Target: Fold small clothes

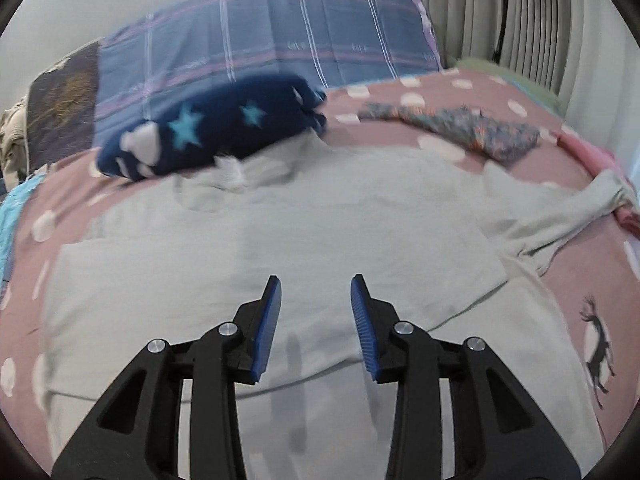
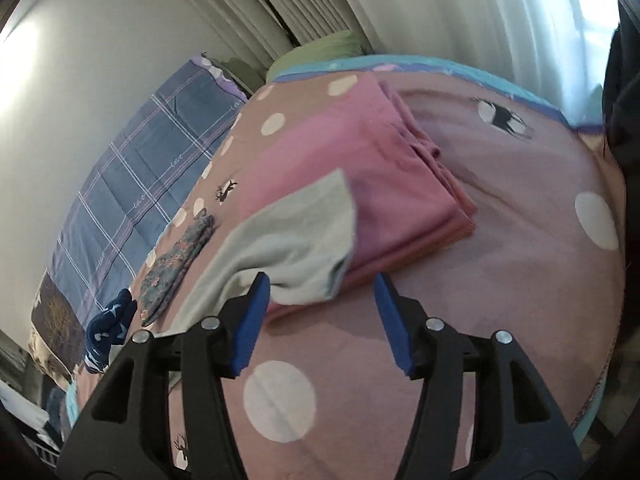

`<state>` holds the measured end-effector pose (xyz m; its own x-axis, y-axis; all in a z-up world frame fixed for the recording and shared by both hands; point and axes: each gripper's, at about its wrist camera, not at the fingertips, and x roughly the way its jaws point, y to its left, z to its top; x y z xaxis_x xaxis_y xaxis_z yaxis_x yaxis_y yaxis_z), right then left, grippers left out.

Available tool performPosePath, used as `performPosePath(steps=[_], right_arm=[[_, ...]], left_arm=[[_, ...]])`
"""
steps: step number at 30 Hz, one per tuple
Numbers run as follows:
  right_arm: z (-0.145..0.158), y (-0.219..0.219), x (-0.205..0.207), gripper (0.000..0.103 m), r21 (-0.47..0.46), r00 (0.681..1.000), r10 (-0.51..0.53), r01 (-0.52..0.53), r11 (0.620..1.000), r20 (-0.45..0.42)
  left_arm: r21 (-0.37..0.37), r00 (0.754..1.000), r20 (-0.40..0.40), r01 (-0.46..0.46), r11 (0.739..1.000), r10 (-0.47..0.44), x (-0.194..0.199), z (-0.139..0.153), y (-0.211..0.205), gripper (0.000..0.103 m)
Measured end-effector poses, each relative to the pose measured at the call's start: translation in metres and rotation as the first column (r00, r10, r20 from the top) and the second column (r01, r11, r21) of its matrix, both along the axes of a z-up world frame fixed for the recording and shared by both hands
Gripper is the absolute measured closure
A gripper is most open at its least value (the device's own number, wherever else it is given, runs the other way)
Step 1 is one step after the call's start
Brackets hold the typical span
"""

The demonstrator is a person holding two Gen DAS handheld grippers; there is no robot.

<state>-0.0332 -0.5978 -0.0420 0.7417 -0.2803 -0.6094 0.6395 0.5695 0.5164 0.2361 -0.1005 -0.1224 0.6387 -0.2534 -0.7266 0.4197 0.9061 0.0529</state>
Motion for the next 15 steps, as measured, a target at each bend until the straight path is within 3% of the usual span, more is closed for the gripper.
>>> performPosePath(steps=[3, 4, 5, 6, 7, 9, 11, 14, 15], right_arm=[[-0.006, -0.005, 0.008, 0.044, 0.007, 1.0, 0.007, -0.007, 1.0, 0.001], [-0.005, -0.01, 0.008, 0.049, 0.0, 1.0, 0.012, -0.012, 1.0, -0.009], [-0.005, -0.01, 0.011, 0.059, -0.011, 1.0, 0.019, -0.019, 1.0, -0.019], [-0.004, -0.011, 0.015, 0.089, -0.022, 0.999, 0.036, -0.036, 0.999, -0.03], [-0.001, -0.008, 0.017, 0.098, -0.033, 0.999, 0.03, -0.031, 0.999, -0.039], [0.014, 0.004, 0.017, 0.098, -0.097, 1.0, 0.01, -0.012, 0.995, -0.013], [0.034, 0.025, 0.028, 0.098, -0.17, 0.997, 0.066, -0.061, 0.984, 0.025], [0.065, 0.074, 0.065, 0.098, -0.185, 0.954, 0.28, -0.258, 0.948, 0.105], [0.077, 0.102, 0.085, 0.098, -0.186, 0.912, 0.386, -0.36, 0.914, 0.135]], left_arm=[[0.025, 0.998, -0.067, -0.017, 1.0, 0.019, 0.011, -0.024, -0.008, 0.064], [0.013, 0.998, -0.064, -0.021, 1.0, 0.022, 0.011, -0.021, -0.007, 0.064], [0.003, 0.998, -0.066, -0.024, 1.0, 0.024, 0.011, -0.02, -0.005, 0.064], [-0.006, 0.997, -0.068, -0.025, 1.0, 0.024, 0.01, -0.02, -0.003, 0.064], [-0.02, 0.997, -0.071, -0.024, 1.0, 0.023, 0.01, -0.02, 0.0, 0.064], [-0.039, 0.997, -0.078, -0.026, 0.999, 0.022, 0.01, -0.019, 0.001, 0.064], [-0.045, 0.997, -0.08, -0.025, 0.999, 0.022, 0.012, -0.019, 0.001, 0.064], [-0.074, 0.996, -0.086, -0.026, 0.997, 0.019, 0.012, -0.019, 0.004, 0.064], [-0.105, 0.995, -0.095, -0.033, 0.994, 0.023, 0.012, -0.017, 0.008, 0.064]])
